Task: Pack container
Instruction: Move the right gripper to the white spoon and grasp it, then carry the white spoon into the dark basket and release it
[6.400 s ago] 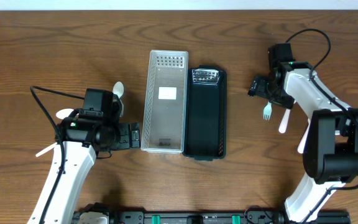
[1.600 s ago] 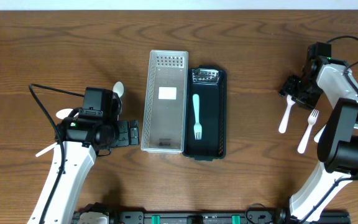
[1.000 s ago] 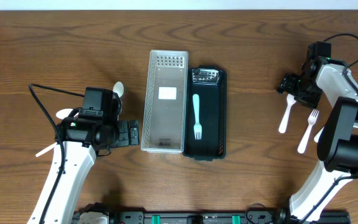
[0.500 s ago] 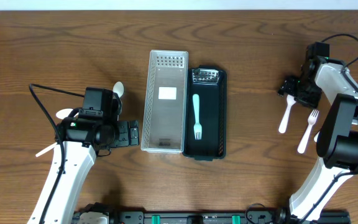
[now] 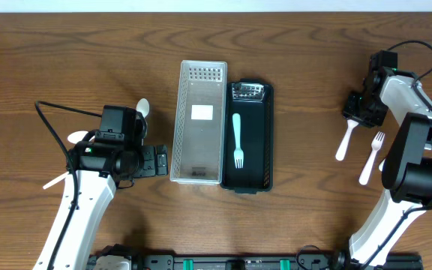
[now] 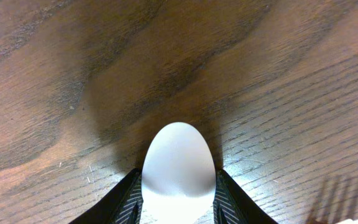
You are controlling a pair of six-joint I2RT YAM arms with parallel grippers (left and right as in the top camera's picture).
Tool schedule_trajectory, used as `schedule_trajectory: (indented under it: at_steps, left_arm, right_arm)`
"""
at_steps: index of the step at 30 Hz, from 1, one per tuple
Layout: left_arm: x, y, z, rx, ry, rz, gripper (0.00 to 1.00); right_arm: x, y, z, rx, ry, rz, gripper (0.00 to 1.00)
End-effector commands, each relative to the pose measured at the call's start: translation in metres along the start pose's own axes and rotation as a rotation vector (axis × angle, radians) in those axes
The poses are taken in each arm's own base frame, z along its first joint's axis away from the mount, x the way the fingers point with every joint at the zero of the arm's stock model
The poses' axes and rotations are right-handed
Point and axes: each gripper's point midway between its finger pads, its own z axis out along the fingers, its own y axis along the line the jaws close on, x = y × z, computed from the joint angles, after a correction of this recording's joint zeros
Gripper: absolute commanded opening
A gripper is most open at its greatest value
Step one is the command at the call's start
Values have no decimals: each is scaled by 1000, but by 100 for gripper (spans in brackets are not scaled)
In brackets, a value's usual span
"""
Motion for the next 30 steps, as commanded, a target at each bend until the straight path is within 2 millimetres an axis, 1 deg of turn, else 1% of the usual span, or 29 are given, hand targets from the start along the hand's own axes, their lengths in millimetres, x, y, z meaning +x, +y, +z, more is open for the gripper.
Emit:
schedule_trajectory:
  at_steps: [1,3,5,8,10,12,13,15,17,19,21,22,24,26,28,30]
  left_arm:
    - [-3,2,-3,-11,-9,-1,98]
    - [-3,2,-3,-11,-9,-1,98]
    - [-3,2,-3,-10,-10,-1,98]
    - [-3,2,-3,-11,-9,-2,98]
    - [-3,2,-3,-10,-9,-2,98]
    - [-3,2,-3,-10,-9,-2,98]
    - [-3,2,-3,-10,-9,-1,98]
    - [-3,2,-3,-10,-9,-2,98]
    - [-3,2,-3,-11,-9,-2,98]
    - [-3,2,-3,-10,-9,-2,98]
    - [-3,2,-3,-10,-9,-2,98]
    - [-3,2,-3,-10,-10,-2,98]
    - [-3,2,-3,-10,-10,-2,98]
    - [-3,2,-3,-10,-10,-1,98]
    - [-3,2,-3,-10,-9,-2,98]
    - [-3,2,-3,-10,-9,-2,98]
  right_arm:
    - [22,-3,29,-2,101,8,32]
    - [22,-2,29,-3,101,8,31]
    - [22,-2,29,-3,100,8,26]
    - [22,1,24,-22,101,7,25]
    - [20,5,17,-33,97,4,21]
    - [16,10,2,-41,77,-5,17]
    - [13,13,-7,-46,63,-11,11]
    - [6,22,-31,-59,22,-30,7]
    - [-1,35,-62,-80,-32,-56,7]
    - [-5,52,-99,-109,-97,-81,4]
    - [-3,75,-136,-146,-167,-132,4]
    - [2,88,-155,-167,-197,-155,4]
    - [15,113,-186,-213,-246,-183,3]
    - [33,140,-210,-266,-285,-211,4]
    - [54,166,-226,-313,-300,-244,5]
    - [75,190,-231,-342,-296,-281,5]
